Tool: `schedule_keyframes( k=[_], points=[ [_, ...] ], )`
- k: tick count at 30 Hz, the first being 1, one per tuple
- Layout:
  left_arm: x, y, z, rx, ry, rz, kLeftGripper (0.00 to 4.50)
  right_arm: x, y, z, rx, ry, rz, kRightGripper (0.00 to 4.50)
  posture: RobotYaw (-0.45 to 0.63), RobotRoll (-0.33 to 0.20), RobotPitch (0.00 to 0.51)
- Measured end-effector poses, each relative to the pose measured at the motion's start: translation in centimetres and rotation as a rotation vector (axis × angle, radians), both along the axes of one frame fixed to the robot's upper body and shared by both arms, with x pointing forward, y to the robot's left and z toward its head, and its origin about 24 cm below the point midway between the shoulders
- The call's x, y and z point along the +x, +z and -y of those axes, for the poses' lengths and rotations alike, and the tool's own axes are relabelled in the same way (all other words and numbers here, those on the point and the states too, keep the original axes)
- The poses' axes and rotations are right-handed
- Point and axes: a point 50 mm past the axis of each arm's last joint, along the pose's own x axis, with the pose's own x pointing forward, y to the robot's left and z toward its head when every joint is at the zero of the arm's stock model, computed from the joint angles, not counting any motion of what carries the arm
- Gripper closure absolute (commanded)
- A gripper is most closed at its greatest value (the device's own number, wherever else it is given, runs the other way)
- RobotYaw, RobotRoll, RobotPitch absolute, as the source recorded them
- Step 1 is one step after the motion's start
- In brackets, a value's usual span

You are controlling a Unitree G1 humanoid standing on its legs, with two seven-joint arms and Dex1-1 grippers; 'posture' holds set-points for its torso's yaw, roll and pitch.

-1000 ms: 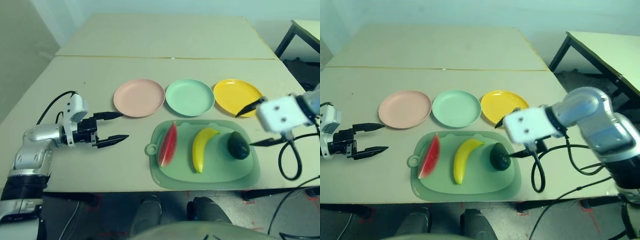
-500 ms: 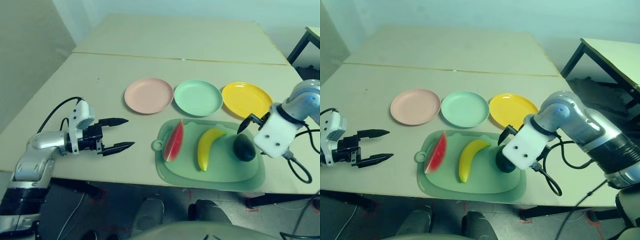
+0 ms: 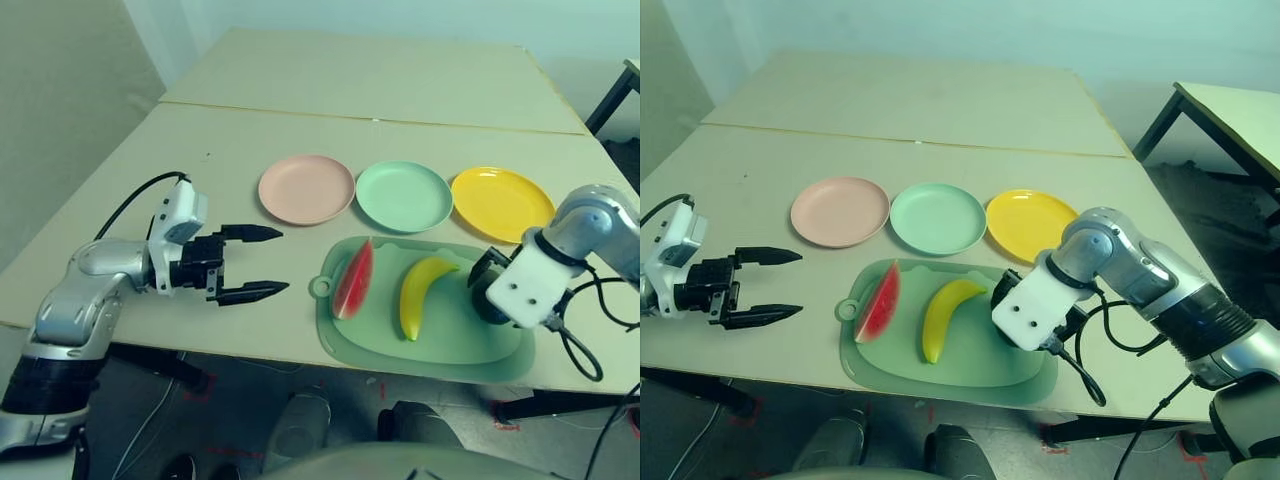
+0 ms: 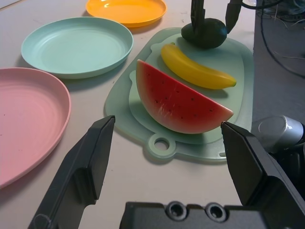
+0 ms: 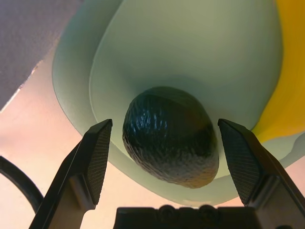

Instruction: Place the fruits into color-matched plates.

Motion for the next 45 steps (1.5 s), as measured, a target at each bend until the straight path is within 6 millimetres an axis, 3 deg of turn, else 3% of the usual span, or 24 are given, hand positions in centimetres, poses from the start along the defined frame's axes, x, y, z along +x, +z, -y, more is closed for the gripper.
schedule_keyframes(
  k=[5,14,16,19,23,30,34,41,45],
  points=[
    [0.0,0.0,0.0,0.000,0.000,-0.001,0.00,0.6,-0.3,0.3,-0.032,-0.025,0.030,1.44,0.15,0.000,0.077],
    [-0.1,-0.2,-0.3,0.002,0.030,-0.006,0.00,0.6,0.1,1.2,-0.055,-0.096,0.015,1.46,0.14,0.000,0.079],
    [0.0,-0.1,-0.4,0.001,0.049,-0.003,0.00,0.8,0.8,1.4,-0.051,-0.126,0.016,1.46,0.14,0.000,0.076],
    [0.6,0.5,-0.2,-0.007,0.081,0.026,0.00,2.6,3.7,0.8,-0.021,-0.159,0.105,1.79,0.13,0.000,0.075],
    [1.2,0.3,0.2,-0.032,0.136,0.013,0.00,5.5,6.3,0.1,0.050,-0.226,0.202,1.79,0.13,0.000,0.073],
    [1.8,0.2,0.6,-0.059,0.202,0.014,0.00,10.5,5.7,2.3,0.071,-0.446,0.362,1.79,0.15,0.000,0.073],
    [1.9,0.2,0.6,-0.062,0.229,0.019,0.00,11.9,4.6,3.6,0.060,-0.543,0.467,1.79,0.16,0.000,0.074],
    [1.4,-0.1,0.7,-0.052,0.240,0.016,0.00,12.1,2.8,5.2,0.009,-0.621,0.505,1.79,0.18,0.000,0.075],
    [1.2,-0.2,0.5,-0.048,0.245,0.012,0.00,12.0,2.3,5.5,-0.013,-0.628,0.508,0.41,0.17,0.000,0.072]
  ],
)
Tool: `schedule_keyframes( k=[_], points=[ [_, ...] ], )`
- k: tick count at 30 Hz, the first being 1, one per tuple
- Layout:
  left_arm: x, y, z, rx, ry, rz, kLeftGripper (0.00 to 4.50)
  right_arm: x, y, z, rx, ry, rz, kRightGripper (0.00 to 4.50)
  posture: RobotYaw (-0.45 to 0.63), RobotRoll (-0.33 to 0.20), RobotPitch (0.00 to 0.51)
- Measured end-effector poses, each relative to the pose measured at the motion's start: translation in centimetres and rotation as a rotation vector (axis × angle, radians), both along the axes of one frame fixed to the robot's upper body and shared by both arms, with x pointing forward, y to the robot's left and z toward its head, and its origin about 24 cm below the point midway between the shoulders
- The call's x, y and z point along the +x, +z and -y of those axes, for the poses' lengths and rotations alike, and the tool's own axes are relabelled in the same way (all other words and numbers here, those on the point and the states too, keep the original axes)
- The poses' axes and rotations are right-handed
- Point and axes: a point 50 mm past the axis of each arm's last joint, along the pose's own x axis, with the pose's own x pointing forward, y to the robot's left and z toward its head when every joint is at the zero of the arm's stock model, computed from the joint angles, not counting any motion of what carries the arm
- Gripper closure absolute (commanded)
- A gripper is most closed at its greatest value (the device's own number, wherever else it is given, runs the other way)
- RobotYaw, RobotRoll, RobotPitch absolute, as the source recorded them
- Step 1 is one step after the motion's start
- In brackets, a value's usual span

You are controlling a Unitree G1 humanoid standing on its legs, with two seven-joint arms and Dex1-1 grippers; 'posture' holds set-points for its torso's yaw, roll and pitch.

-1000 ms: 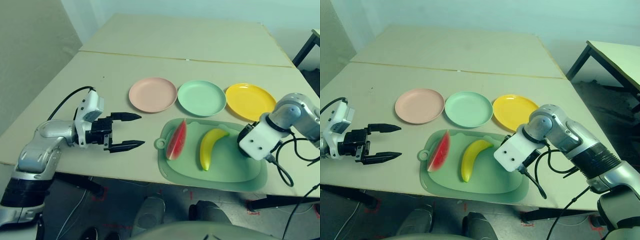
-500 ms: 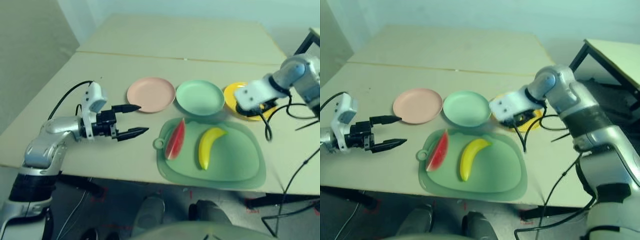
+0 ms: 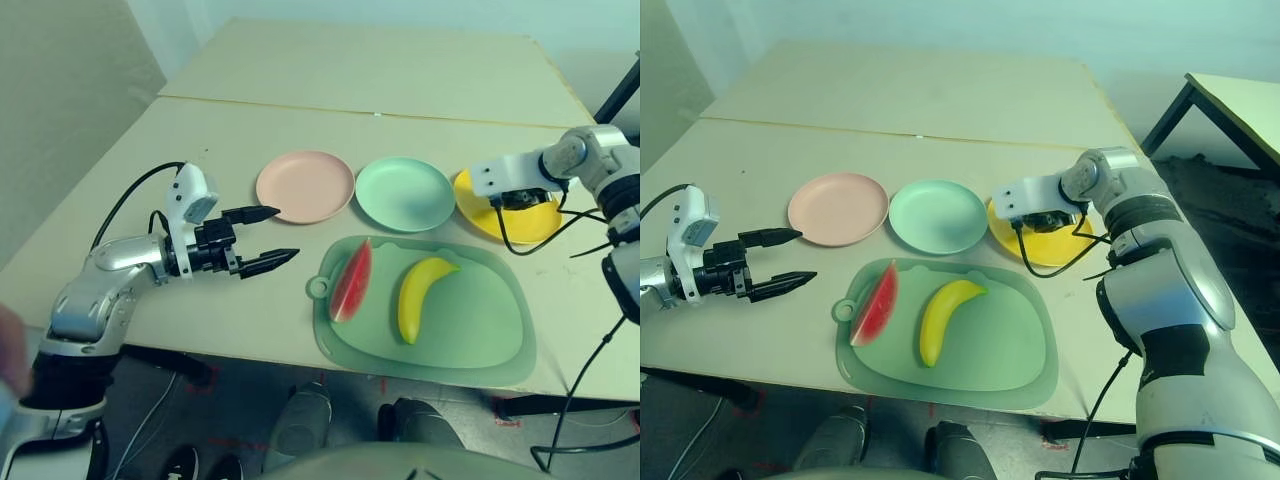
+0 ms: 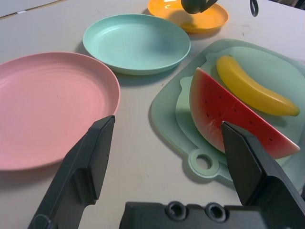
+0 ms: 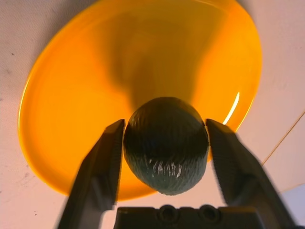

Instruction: Place the fruits into color-matched plates.

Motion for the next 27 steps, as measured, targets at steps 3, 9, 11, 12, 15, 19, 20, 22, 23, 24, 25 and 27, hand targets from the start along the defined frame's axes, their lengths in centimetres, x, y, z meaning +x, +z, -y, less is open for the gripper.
schedule_keyframes(
  k=[3,9,11,12,15,19,20,22,23,24,25,27],
  points=[
    [0.0,0.0,0.0,0.000,-0.001,0.003,0.00,0.0,0.0,0.0,-0.003,0.001,0.002,0.04,0.16,0.000,0.072],
    [0.1,0.0,-0.1,0.005,0.001,0.021,0.00,-0.2,0.1,0.3,-0.010,0.008,-0.010,0.04,0.16,0.000,0.068],
    [0.2,-0.1,-0.2,0.005,0.005,0.022,0.00,-0.3,0.5,0.6,-0.001,0.013,-0.021,0.04,0.16,0.000,0.065],
    [0.2,-0.1,-0.3,0.006,0.007,0.022,0.00,-0.4,0.8,0.7,0.010,0.014,-0.021,0.04,0.16,0.000,0.065],
    [0.2,-0.1,-0.3,0.008,0.005,0.027,0.00,-0.8,2.3,0.9,0.091,0.034,-0.021,0.04,0.14,0.000,0.067],
    [0.2,-0.2,-0.3,0.009,-0.004,0.029,0.00,-2.0,3.7,1.2,0.233,0.095,-0.074,0.04,0.12,0.000,0.070],
    [0.2,-0.2,-0.3,0.010,-0.006,0.026,0.00,-2.6,3.6,1.5,0.267,0.112,-0.111,0.04,0.12,0.000,0.071],
    [0.2,-0.4,-0.4,0.012,-0.008,0.021,0.00,-4.4,2.6,2.2,0.328,0.144,-0.218,0.04,0.11,0.000,0.074],
    [0.3,-0.4,-0.3,0.012,-0.012,0.019,0.00,-5.5,2.1,2.5,0.361,0.146,-0.263,0.04,0.11,0.000,0.075],
    [0.3,-0.5,-0.3,0.011,-0.012,0.016,0.00,-6.4,1.8,2.7,0.394,0.143,-0.297,0.04,0.10,0.000,0.076],
    [0.4,-0.5,-0.3,0.008,-0.017,0.016,0.00,-7.4,1.8,2.9,0.435,0.139,-0.324,0.04,0.10,0.000,0.078],
    [0.5,-0.5,-0.1,0.002,-0.024,0.016,0.00,-9.3,2.1,2.6,0.513,0.140,-0.380,0.04,0.10,0.000,0.078]
  ],
)
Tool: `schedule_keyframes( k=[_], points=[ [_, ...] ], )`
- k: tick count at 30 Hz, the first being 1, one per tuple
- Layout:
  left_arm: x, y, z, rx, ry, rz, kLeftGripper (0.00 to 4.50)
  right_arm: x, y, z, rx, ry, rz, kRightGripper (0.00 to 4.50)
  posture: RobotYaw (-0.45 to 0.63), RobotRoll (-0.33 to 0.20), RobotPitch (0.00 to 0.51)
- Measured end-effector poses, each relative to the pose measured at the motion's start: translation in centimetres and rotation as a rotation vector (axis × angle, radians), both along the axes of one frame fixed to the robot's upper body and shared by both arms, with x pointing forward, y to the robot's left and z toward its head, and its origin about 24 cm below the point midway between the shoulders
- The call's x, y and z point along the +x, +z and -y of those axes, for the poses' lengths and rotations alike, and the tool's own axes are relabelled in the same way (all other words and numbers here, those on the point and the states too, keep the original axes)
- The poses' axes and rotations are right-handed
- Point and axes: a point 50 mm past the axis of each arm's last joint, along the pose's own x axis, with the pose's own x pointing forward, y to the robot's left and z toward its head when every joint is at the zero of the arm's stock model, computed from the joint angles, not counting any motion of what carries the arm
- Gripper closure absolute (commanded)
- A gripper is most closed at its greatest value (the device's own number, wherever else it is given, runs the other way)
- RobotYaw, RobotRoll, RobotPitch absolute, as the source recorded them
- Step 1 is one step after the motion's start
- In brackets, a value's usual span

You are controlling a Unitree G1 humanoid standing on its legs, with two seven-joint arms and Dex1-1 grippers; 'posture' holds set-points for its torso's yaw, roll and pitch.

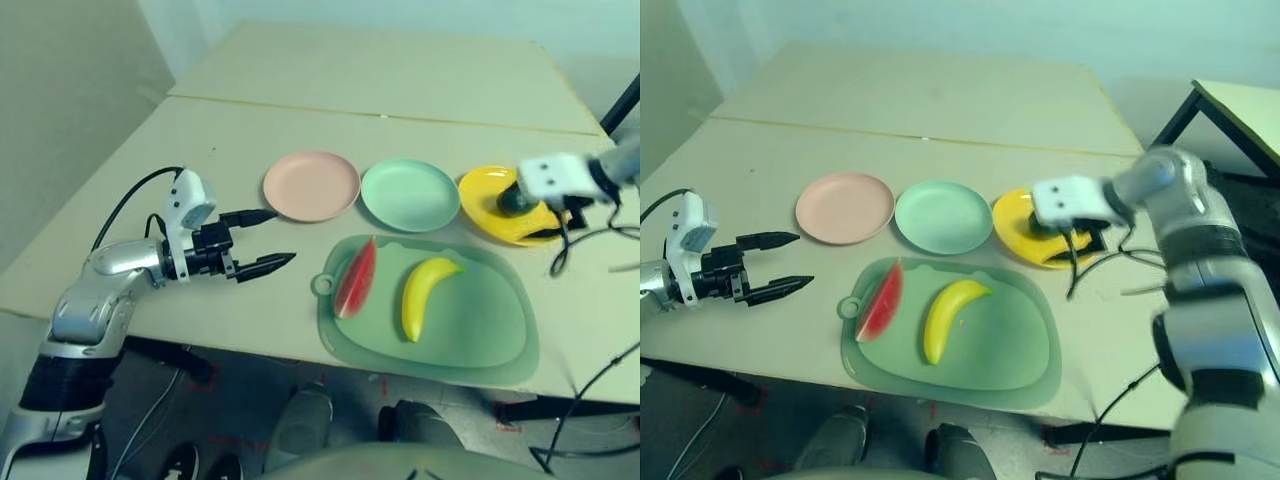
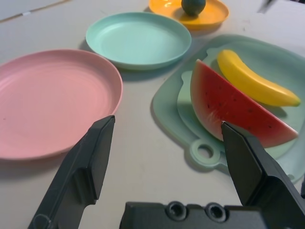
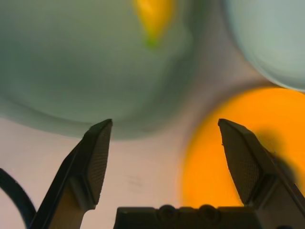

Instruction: Place the fruits into color-matched plates.

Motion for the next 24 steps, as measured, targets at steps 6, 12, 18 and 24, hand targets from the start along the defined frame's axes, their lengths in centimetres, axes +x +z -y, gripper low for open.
schedule_keyframes(
  k=[6,12,18,24],
  points=[
    [0.0,-0.1,0.3,-0.001,-0.022,-0.004,0.00,-3.2,-1.5,-1.5,0.170,0.059,-0.138,0.04,0.10,0.000,0.081],
    [-0.1,0.1,0.0,0.020,-0.037,-0.009,0.00,-3.3,-0.1,-2.9,0.333,0.065,-0.046,0.04,0.09,0.000,0.079],
    [-0.2,0.2,-0.1,0.023,-0.043,-0.011,0.00,-4.0,-0.1,-3.7,0.394,0.029,-0.026,0.04,0.07,0.000,0.079],
    [-0.1,0.1,-0.2,0.023,-0.044,-0.014,0.00,-3.8,-0.1,-4.5,0.216,0.094,0.083,0.04,0.08,0.000,0.084]
  ],
)
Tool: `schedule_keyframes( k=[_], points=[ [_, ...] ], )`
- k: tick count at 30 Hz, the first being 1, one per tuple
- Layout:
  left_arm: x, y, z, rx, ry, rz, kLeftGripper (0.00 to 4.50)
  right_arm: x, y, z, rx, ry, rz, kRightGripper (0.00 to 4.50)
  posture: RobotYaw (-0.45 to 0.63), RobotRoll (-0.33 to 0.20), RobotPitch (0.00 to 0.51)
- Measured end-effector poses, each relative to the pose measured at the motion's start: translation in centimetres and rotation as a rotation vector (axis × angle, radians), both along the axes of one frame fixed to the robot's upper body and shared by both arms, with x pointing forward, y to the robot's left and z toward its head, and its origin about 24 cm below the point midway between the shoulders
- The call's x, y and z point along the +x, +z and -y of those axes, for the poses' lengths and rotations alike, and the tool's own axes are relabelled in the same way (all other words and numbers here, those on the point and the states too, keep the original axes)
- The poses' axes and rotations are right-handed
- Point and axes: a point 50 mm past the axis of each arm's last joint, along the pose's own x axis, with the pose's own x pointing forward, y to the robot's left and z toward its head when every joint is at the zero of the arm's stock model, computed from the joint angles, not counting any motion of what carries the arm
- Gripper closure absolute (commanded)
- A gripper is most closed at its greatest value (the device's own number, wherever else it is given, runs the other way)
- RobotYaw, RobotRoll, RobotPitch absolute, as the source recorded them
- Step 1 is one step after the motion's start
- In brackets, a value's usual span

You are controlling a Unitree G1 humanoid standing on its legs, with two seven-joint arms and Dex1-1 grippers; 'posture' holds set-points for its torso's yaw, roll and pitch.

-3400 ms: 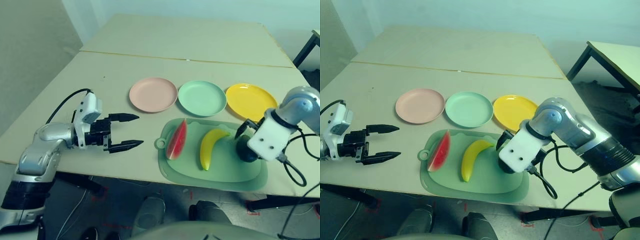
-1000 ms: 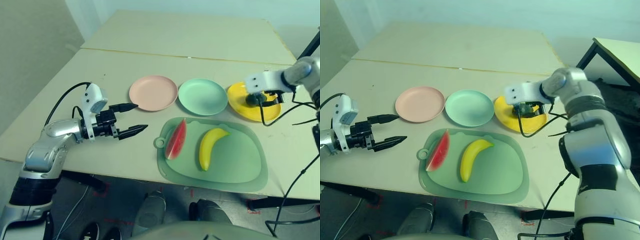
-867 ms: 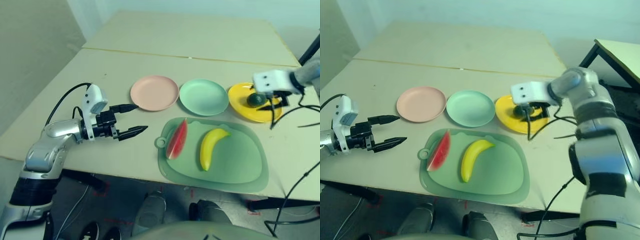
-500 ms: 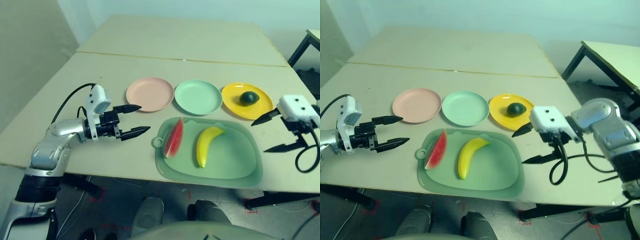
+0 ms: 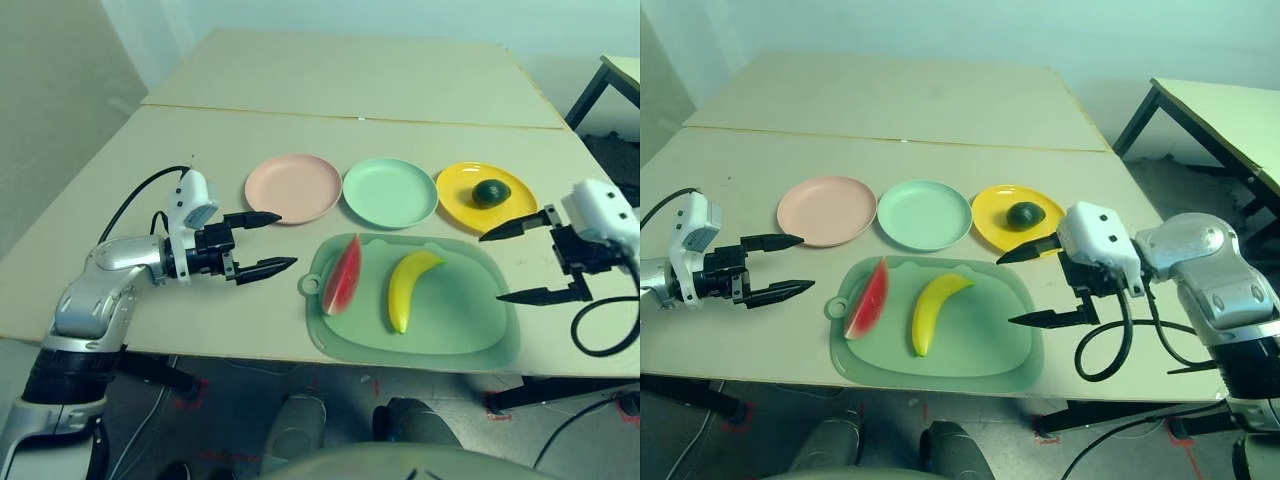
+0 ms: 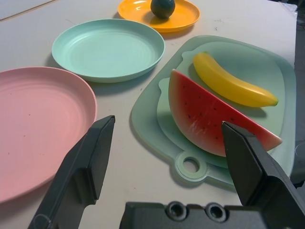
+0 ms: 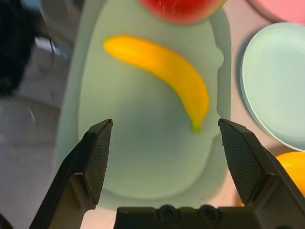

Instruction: Place the fruits into color-matched plates.

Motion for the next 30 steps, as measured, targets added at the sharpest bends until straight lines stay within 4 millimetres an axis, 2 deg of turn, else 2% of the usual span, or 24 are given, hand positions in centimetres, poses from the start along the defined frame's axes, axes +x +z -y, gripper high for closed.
schedule_keyframes(
  k=[5,9,18,23,30],
  points=[
    [0.0,-0.1,0.1,-0.004,-0.013,-0.001,0.00,0.6,1.3,-3.0,-0.181,0.188,0.165,0.04,0.09,0.000,0.090],
    [0.0,-0.3,0.3,-0.008,-0.029,0.004,0.00,1.1,0.4,-5.5,-0.284,0.344,0.194,0.04,0.12,0.000,0.095],
    [-1.0,-1.3,0.1,-0.009,-0.013,-0.024,0.00,2.3,-1.9,-7.5,-0.423,0.452,0.159,0.04,0.18,0.000,0.098],
    [-1.6,-1.0,0.4,-0.026,-0.052,-0.021,0.00,3.2,-2.9,-9.5,-0.423,0.489,0.158,0.04,0.20,0.000,0.098],
    [-2.2,-0.1,0.3,-0.040,-0.124,-0.043,0.00,3.8,-3.4,-10.5,-0.417,0.501,0.167,0.04,0.20,0.000,0.099]
  ],
)
